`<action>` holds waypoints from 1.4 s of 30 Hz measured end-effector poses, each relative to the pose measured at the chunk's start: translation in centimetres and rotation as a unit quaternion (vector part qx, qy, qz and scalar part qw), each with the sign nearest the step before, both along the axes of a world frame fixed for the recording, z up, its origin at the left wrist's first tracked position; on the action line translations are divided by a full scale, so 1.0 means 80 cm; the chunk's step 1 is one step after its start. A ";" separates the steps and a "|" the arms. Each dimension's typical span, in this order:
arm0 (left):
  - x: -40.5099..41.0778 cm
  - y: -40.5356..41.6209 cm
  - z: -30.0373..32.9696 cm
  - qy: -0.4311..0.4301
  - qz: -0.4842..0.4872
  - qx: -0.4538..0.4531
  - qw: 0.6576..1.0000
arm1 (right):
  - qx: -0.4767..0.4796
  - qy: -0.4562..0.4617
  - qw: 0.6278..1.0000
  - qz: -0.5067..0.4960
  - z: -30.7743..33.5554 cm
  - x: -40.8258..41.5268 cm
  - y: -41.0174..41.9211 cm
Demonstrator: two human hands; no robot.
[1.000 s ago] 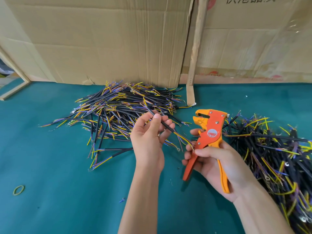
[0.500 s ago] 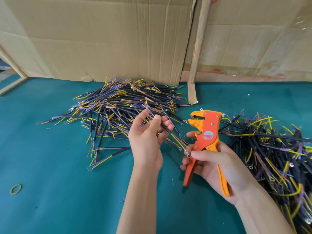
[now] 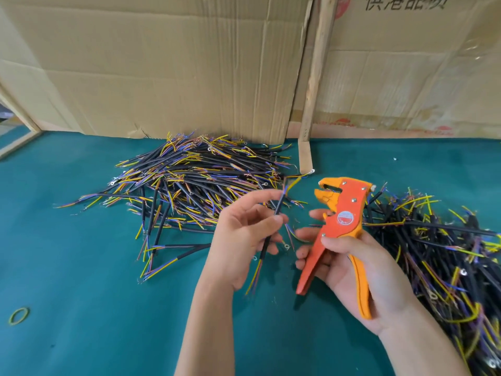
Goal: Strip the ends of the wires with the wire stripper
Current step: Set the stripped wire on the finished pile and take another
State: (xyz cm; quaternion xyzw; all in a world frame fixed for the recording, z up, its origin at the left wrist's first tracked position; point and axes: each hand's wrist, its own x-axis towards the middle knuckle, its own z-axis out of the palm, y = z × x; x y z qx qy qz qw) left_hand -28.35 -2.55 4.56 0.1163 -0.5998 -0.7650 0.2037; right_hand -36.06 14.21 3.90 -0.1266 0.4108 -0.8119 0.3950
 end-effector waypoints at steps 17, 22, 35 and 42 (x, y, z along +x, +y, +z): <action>-0.023 0.020 -0.020 -0.101 0.014 -0.032 0.994 | 0.012 0.043 0.987 -0.155 -0.006 -0.011 0.001; -0.024 0.018 -0.021 -0.081 0.059 -0.016 0.995 | 0.023 0.052 0.989 -0.138 -0.009 -0.004 -0.006; -0.029 0.031 -0.021 -0.084 0.092 0.047 0.991 | 0.033 0.057 0.996 -0.060 -0.010 0.007 -0.017; -0.030 0.027 -0.022 -0.088 0.107 0.021 0.990 | 0.014 0.037 0.998 -0.041 -0.005 0.002 -0.012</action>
